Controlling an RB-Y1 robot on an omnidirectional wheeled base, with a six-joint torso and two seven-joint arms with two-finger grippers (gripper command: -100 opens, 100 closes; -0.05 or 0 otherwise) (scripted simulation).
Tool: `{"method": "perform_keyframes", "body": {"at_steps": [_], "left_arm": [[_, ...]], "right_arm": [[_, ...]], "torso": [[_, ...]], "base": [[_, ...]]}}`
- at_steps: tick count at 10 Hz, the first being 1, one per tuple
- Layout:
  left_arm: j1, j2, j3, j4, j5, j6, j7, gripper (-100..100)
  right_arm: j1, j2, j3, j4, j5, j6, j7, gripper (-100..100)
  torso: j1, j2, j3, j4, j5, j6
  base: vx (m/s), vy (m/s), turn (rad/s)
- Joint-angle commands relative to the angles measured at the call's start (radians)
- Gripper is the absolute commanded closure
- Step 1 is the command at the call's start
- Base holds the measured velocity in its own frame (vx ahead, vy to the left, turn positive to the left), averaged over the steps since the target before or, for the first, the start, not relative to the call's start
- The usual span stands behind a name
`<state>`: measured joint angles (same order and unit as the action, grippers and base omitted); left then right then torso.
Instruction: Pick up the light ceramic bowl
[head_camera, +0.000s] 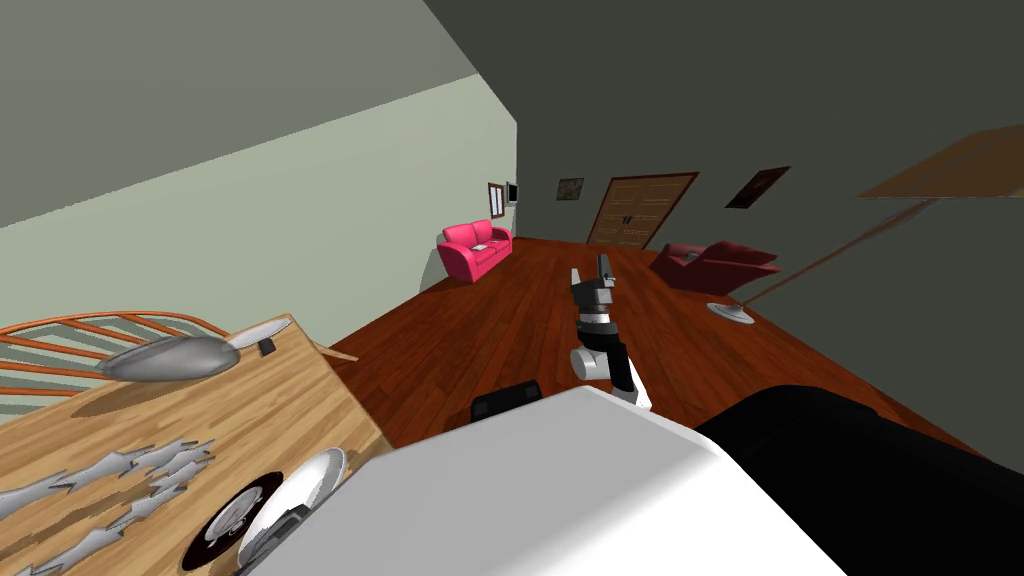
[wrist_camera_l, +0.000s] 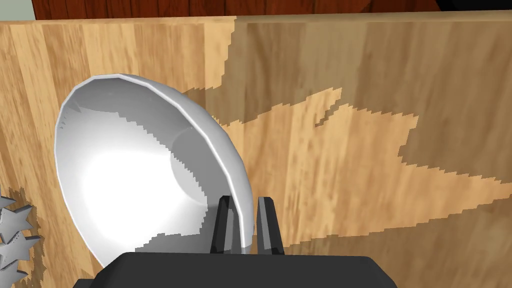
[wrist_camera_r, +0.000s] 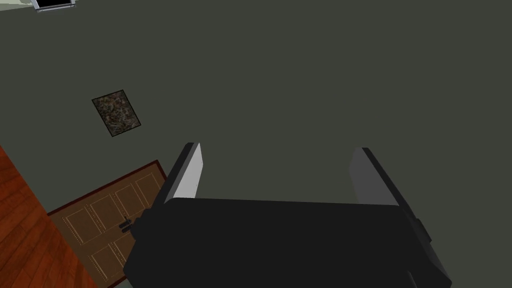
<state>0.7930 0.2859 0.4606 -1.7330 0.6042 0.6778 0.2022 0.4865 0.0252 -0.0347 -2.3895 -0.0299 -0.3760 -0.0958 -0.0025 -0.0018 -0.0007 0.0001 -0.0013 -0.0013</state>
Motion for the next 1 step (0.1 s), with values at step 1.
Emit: {"method": "perform_keyframes", "body": {"at_steps": [1], "left_arm": [[0.0, 0.0, 0.0, 0.0, 0.0, 0.0, 0.0, 0]], "right_arm": [[0.0, 0.0, 0.0, 0.0, 0.0, 0.0, 0.0, 0]], "torso": [[0.0, 0.0, 0.0, 0.0, 0.0, 0.0]], "base": [[0.0, 0.0, 0.0]]}}
